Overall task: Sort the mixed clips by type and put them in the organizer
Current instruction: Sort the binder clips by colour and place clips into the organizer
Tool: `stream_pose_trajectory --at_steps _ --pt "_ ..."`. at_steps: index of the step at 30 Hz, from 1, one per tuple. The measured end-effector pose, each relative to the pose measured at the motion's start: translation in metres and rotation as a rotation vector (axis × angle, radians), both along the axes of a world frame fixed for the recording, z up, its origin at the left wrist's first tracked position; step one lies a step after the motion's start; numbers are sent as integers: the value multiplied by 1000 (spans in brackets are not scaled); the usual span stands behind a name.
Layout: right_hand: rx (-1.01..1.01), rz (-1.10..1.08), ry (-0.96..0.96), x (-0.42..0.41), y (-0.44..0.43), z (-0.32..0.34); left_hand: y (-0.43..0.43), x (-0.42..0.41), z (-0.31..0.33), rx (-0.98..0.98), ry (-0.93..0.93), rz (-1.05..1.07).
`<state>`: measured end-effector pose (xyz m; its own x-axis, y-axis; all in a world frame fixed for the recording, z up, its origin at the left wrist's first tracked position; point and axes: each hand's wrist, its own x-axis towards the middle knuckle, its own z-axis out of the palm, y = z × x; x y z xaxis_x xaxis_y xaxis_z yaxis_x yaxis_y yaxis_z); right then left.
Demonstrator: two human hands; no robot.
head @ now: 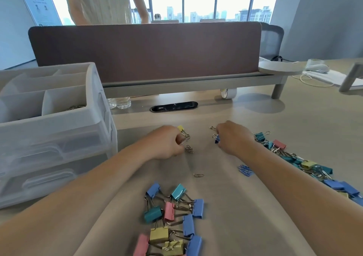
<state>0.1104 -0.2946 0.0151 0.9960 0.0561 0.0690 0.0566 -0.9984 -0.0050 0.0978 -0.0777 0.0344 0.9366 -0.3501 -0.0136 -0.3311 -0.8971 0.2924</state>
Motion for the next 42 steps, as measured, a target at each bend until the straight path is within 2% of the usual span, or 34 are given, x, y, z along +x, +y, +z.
stream_pose_trajectory --at_steps 11,20,25,28,31,36,42 --pt "21 -30 -38 3 -19 -7 -86 27 -3 -87 56 -32" --pt "100 -67 -63 8 -42 -15 -106 43 -17 -144 97 -104" --pt "171 -137 -3 5 -45 0 -91 41 -8 -233 46 -169" --pt "203 -137 -73 4 -39 8 -68 39 0 -216 -2 -146" --pt "218 -77 -129 4 -21 9 -38 39 6 -199 -45 -78" --pt "257 82 -108 5 19 3 6 39 7 -100 -126 51" --pt "192 222 -5 11 67 -3 40 42 -5 -43 -92 195"
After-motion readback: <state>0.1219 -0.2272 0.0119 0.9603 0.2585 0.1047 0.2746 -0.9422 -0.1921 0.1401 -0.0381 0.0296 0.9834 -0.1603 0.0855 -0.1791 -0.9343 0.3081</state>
